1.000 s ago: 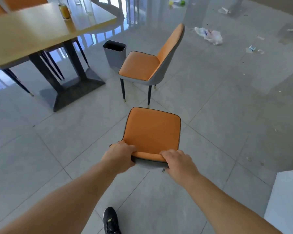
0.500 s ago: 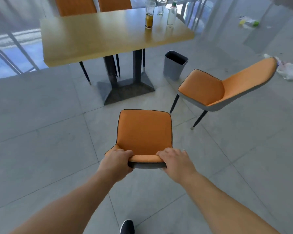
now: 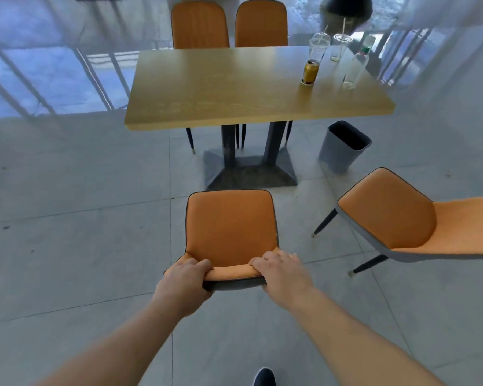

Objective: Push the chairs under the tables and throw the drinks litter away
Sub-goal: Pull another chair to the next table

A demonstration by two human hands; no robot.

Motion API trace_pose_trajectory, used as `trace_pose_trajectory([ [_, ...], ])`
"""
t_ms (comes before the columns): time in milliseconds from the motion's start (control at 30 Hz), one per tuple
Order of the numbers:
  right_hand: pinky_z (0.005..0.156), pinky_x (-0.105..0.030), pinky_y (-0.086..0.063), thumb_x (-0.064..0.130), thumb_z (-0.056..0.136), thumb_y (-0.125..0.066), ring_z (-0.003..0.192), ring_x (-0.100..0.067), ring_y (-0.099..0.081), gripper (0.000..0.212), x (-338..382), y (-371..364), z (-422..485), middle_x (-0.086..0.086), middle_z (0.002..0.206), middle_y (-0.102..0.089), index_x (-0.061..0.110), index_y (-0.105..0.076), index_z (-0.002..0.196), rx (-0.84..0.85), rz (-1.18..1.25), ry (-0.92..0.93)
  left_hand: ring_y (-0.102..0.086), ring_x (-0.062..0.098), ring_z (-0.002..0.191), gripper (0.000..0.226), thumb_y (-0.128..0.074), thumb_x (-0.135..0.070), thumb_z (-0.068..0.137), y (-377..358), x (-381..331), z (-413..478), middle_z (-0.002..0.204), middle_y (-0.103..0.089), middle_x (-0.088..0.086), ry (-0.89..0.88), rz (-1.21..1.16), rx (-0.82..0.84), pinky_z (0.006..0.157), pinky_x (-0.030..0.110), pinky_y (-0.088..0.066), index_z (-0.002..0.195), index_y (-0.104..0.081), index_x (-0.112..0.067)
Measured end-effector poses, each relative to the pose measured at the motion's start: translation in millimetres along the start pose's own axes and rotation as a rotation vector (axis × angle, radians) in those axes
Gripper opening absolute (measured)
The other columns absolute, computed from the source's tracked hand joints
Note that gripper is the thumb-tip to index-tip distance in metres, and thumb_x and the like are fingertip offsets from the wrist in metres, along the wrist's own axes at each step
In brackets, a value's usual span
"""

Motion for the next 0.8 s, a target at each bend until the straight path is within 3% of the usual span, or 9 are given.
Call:
trace_pose_trajectory([
  [200,0.095,-0.053,-0.043,0.018,0.095,-0.059,0.104,-0.025,-0.051,0.04,-27.2,37.5,82.8,0.006,0.11,-0.055,0.041,-0.052,0.128,-0.004,-0.017,0.037,-0.046,0.013,0.098,0.024,-0.063,-0.048,0.092,33.9,8.0,77.3,0.108,-0.055,-0.013,0.044,-0.013,-0.042,0.078,0.035,-0.05,0.114,-0.056,-0.042],
  [467,0.093,-0.051,-0.045,0.022,0.094,-0.06,0.097,-0.023,-0.052,0.038,-45.4,85.8,186.4,0.007,0.106,-0.056,0.041,-0.053,0.127,-0.033,-0.044,0.02,-0.043,0.015,0.093,0.024,-0.065,-0.046,0.091,84.9,27.4,176.6,0.102,-0.052,-0.011,0.058,-0.011,-0.056,0.071,0.033,-0.042,0.112,-0.053,-0.042],
  [667,0.089,-0.047,-0.044,0.024,0.094,-0.06,0.096,-0.022,-0.05,0.036,-53.3,112.0,241.2,0.006,0.104,-0.055,0.04,-0.054,0.125,-0.036,-0.039,0.013,-0.047,0.017,0.094,0.028,-0.066,-0.046,0.09,109.2,43.3,234.4,0.101,-0.054,-0.008,0.047,0.016,-0.056,0.081,0.039,-0.052,0.114,-0.055,-0.04],
  [800,0.09,-0.047,-0.045,0.021,0.095,-0.059,0.095,-0.022,-0.051,0.038,-52.1,123.7,264.8,0.007,0.104,-0.057,0.041,-0.053,0.127,-0.038,-0.043,0.022,-0.047,0.017,0.092,0.029,-0.068,-0.045,0.089,122.8,51.7,255.9,0.099,-0.053,-0.008,0.05,0.036,-0.073,0.076,0.036,-0.05,0.114,-0.054,-0.04],
])
Point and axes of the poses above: each hand's wrist, its own z-axis towards the middle knuckle, its own y-axis out of the back of the hand, x = y × z, the point moved 7 cm from there along z, towards the middle knuckle
